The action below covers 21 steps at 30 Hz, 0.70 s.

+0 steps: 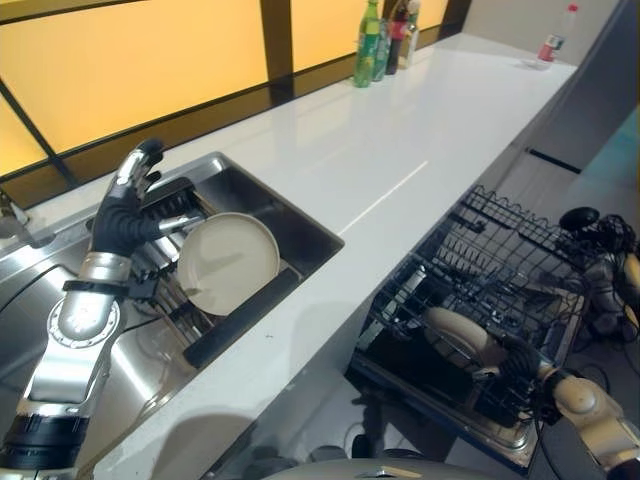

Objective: Pick up plates and place into dishwasher.

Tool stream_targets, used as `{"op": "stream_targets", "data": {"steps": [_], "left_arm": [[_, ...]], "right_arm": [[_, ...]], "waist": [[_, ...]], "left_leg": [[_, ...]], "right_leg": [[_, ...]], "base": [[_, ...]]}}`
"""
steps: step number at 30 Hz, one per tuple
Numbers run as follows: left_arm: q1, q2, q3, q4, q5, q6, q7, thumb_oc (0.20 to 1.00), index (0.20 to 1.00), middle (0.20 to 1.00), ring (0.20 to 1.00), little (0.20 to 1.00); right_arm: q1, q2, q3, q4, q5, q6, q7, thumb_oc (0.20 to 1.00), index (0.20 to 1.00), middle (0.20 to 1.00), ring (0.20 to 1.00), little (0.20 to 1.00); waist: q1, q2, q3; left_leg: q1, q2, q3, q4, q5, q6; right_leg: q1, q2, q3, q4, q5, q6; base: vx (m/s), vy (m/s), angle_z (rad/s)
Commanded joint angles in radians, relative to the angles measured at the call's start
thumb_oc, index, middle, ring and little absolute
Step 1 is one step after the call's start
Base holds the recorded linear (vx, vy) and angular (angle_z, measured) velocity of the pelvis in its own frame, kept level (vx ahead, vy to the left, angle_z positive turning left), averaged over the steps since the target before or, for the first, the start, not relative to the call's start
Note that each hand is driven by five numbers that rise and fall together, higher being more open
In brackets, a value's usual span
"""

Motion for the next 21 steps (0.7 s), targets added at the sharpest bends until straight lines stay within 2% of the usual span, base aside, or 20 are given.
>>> {"op": "stream_targets", "data": {"steps": [1, 6, 8, 13, 17, 18, 20, 21], "left_arm": [[0.009, 0.007, 0.041, -0.001, 0.061, -0.082, 0.003, 1.000, 1.000, 1.000, 1.000, 1.000], [0.027, 0.027, 0.062, 0.043, 0.162, -0.128, 0.035, 1.000, 1.000, 1.000, 1.000, 1.000], [0.018, 0.042, 0.056, 0.065, 0.180, -0.134, 0.050, 1.000, 1.000, 1.000, 1.000, 1.000], [-0.025, 0.096, 0.018, 0.142, 0.348, -0.158, 0.127, 1.000, 1.000, 1.000, 1.000, 1.000], [-0.019, 0.117, 0.005, 0.178, 0.401, -0.157, 0.147, 1.000, 1.000, 1.000, 1.000, 1.000], [-0.008, 0.116, 0.004, 0.190, 0.456, -0.166, 0.165, 1.000, 1.000, 1.000, 1.000, 1.000], [0.017, 0.131, 0.006, 0.208, 0.526, -0.179, 0.189, 1.000, 1.000, 1.000, 1.000, 1.000], [0.034, 0.141, 0.012, 0.214, 0.532, -0.180, 0.192, 1.000, 1.000, 1.000, 1.000, 1.000]], "right_arm": [[-0.012, -0.111, -0.074, -0.088, -0.020, 0.006, -0.045, 1.000, 1.000, 1.000, 1.000, 1.000], [0.003, -0.132, -0.171, -0.211, -0.037, 0.004, -0.051, 1.000, 1.000, 1.000, 1.000, 1.000], [-0.003, -0.138, -0.181, -0.230, -0.039, 0.001, -0.053, 1.000, 1.000, 1.000, 1.000, 1.000], [-0.061, -0.178, -0.184, -0.278, -0.043, 0.008, -0.098, 1.000, 1.000, 1.000, 1.000, 1.000], [-0.071, -0.202, -0.209, -0.327, 0.003, -0.011, -0.162, 1.000, 1.000, 1.000, 1.000, 1.000], [-0.067, -0.199, -0.221, -0.353, 0.024, -0.024, -0.183, 1.000, 1.000, 1.000, 1.000, 1.000], [-0.064, -0.191, -0.226, -0.383, 0.027, -0.048, -0.208, 1.000, 1.000, 1.000, 1.000, 1.000], [-0.064, -0.192, -0.225, -0.396, 0.037, -0.062, -0.227, 1.000, 1.000, 1.000, 1.000, 1.000]], "waist": [[-0.030, -0.011, -0.084], [-0.055, 0.008, -0.114], [-0.060, 0.012, -0.121], [-0.069, 0.024, -0.130], [-0.061, 0.012, -0.118], [-0.054, 0.006, -0.110], [-0.043, 0.007, -0.102], [-0.036, 0.012, -0.099]], "left_leg": [[-0.152, -0.003, -0.005, -0.011, 0.116, -0.020], [-0.150, -0.004, 0.005, -0.031, 0.122, -0.020], [-0.160, -0.001, 0.007, -0.034, 0.134, -0.023], [-0.180, 0.014, 0.003, -0.009, 0.146, -0.032], [-0.226, 0.009, -0.033, 0.129, 0.101, -0.034], [-0.251, 0.000, -0.058, 0.171, 0.090, -0.027], [-0.266, -0.019, -0.096, 0.162, 0.094, -0.013], [-0.275, -0.025, -0.111, 0.129, 0.121, -0.011]], "right_leg": [[-0.031, -0.039, 0.000, 0.092, -0.111, 0.106], [-0.032, -0.018, 0.012, 0.095, -0.130, 0.090], [-0.040, -0.011, 0.016, 0.096, -0.125, 0.084], [-0.043, 0.014, 0.035, 0.103, -0.140, 0.060], [-0.044, 0.007, 0.042, 0.128, -0.151, 0.043], [-0.043, 0.005, 0.050, 0.141, -0.149, 0.035], [-0.045, 0.010, 0.063, 0.155, -0.152, 0.031], [-0.048, 0.017, 0.072, 0.157, -0.150, 0.030]], "base": [[-0.05, 0.062, -0.06], [-0.07, 0.046, -0.12], [-0.10, 0.012, -0.05], [-0.10, -0.009, -0.05], [-0.03, -0.018, 0.01], [0.02, -0.005, -0.05], [0.03, 0.048, -0.20], [0.03, 0.086, -0.32]]}}
